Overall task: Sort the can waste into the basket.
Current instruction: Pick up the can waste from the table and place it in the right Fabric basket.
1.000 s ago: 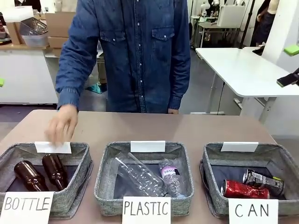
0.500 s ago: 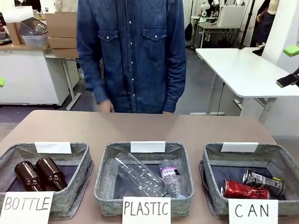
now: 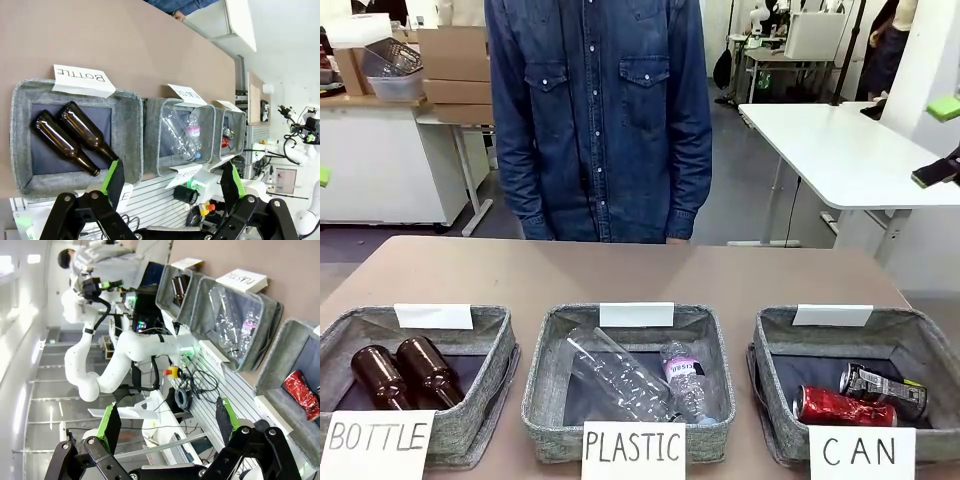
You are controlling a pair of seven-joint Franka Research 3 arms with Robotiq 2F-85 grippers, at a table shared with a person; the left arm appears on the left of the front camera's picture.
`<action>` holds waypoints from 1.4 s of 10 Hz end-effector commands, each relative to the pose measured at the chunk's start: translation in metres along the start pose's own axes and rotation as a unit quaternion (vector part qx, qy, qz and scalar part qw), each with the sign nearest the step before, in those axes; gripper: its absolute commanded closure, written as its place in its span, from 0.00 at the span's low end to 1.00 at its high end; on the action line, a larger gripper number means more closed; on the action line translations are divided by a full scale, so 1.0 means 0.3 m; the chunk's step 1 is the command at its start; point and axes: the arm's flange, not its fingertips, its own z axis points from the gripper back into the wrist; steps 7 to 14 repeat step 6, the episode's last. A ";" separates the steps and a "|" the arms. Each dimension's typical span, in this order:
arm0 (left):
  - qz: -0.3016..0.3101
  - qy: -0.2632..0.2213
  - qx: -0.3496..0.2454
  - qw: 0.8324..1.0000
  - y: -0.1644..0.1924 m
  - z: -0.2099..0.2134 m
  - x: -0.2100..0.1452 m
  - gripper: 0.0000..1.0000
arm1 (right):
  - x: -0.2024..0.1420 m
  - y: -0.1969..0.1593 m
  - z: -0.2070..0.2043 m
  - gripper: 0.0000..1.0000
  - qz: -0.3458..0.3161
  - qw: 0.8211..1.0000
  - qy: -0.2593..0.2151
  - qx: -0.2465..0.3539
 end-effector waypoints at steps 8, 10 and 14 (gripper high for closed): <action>-0.009 0.004 0.003 1.000 0.009 0.015 -0.001 0.00 | -0.004 0.004 0.003 0.00 0.009 1.000 0.005 -0.008; -0.009 0.004 0.003 1.000 0.009 0.015 -0.001 0.00 | -0.004 0.004 0.003 0.00 0.009 1.000 0.005 -0.008; -0.009 0.004 0.003 1.000 0.009 0.015 -0.001 0.00 | -0.004 0.004 0.003 0.00 0.009 1.000 0.005 -0.008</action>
